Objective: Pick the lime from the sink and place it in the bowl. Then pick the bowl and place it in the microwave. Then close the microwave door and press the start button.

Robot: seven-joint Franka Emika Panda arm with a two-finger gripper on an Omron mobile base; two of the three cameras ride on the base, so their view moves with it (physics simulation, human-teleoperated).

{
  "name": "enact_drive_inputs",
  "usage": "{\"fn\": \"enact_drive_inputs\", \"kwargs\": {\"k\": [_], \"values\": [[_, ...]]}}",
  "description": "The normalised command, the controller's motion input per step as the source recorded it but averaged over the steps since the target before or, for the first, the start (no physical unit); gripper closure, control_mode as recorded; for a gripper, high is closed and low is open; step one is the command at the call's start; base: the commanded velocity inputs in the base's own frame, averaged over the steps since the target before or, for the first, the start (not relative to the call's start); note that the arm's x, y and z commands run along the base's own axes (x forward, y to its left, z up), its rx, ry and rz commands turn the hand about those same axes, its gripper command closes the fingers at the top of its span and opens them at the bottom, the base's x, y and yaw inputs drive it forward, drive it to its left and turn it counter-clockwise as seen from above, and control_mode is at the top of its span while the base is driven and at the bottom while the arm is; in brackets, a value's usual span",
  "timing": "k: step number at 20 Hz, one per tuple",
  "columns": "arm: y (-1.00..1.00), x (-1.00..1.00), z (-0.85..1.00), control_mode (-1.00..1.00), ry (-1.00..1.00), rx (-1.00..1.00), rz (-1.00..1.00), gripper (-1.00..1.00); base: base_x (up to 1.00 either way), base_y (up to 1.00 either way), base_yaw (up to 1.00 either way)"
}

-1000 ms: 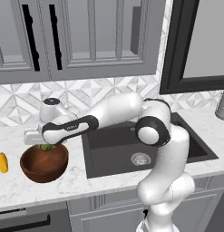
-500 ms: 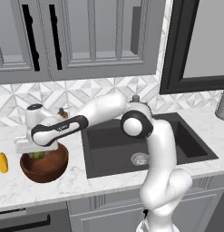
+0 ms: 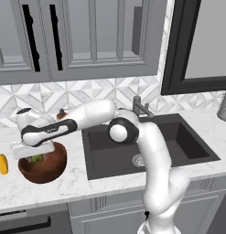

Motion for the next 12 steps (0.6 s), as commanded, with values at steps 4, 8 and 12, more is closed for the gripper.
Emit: {"fn": "enact_drive_inputs", "kwargs": {"k": [4,8,12], "values": [[0.0,0.01,-0.4,-1.0,0.0,-0.05,0.0,1.0,0.0,0.0,0.0],[-0.01,0.0,-0.25,-1.0,0.0,-0.02,0.0,-1.0,0.0,0.0,0.0],[-0.13,-0.1,0.0,-1.0,-0.02,0.0,0.0,-1.0,0.0,0.0,0.0]]}}
